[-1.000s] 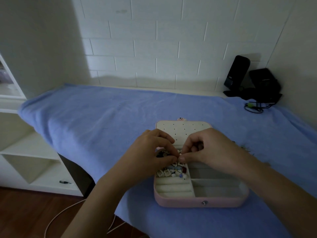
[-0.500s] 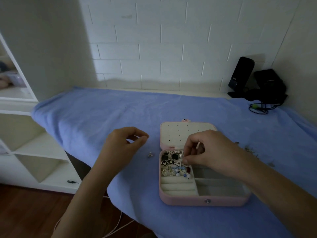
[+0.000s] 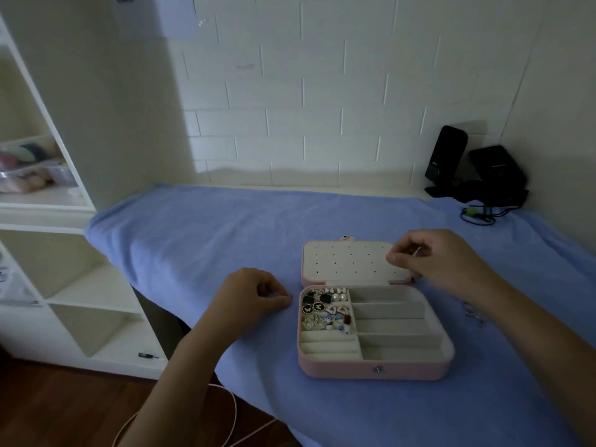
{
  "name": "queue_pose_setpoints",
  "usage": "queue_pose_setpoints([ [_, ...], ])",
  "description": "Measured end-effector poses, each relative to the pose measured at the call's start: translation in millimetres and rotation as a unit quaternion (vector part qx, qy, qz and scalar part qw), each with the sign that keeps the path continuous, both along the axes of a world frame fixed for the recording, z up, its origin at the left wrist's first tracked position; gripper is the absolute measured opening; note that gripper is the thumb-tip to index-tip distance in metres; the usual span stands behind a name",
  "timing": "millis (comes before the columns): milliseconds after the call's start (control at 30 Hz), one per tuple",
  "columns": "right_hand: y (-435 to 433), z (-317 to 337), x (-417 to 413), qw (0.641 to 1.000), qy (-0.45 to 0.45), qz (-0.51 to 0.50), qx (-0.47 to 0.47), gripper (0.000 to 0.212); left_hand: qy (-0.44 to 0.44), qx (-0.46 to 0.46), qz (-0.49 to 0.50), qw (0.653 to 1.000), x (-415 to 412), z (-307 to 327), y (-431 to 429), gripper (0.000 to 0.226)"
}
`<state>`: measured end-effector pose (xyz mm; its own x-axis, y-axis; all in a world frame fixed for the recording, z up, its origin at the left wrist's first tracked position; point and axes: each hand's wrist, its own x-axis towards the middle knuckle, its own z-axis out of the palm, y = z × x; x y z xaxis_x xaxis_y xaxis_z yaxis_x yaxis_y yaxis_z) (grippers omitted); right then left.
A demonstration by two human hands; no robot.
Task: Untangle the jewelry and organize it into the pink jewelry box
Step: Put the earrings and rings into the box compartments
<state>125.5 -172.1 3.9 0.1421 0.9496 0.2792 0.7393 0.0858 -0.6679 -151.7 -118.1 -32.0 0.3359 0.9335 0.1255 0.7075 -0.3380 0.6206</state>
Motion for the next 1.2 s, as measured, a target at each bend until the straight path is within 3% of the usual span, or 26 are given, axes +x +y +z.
queue_pose_setpoints([
  [67,0,0,1,1.0,0.022,0.007,-0.003,0.008,-0.041,-0.006,0.016,0.999,-1,1,-3,0.006],
  [133,-4,5,-5,0.995,0.092,0.038,0.0,0.007,-0.136,-0.015,0.029,0.99,0,8,-10,0.006],
  [233,-15,15,-21,0.973,0.204,0.106,-0.011,0.003,-0.319,-0.078,-0.01,0.945,10,26,-32,0.005],
  [367,-29,20,-46,0.944,0.256,0.207,-0.03,0.02,-0.413,-0.138,-0.063,0.898,30,37,-54,0.019],
  [500,-34,17,-58,0.928,0.276,0.247,-0.031,0.024,-0.425,-0.118,-0.074,0.895,42,39,-62,0.026],
  [733,-34,14,-61,0.932,0.296,0.207,-0.034,0.012,-0.394,-0.062,-0.056,0.915,47,38,-67,0.03],
  [1000,-35,14,-62,0.934,0.304,0.181,-0.054,0.007,-0.384,-0.05,-0.053,0.92,45,37,-73,0.026],
  [1200,-38,17,-63,0.908,0.365,0.199,-0.05,0.009,-0.403,-0.069,-0.079,0.909,39,32,-76,0.022],
])
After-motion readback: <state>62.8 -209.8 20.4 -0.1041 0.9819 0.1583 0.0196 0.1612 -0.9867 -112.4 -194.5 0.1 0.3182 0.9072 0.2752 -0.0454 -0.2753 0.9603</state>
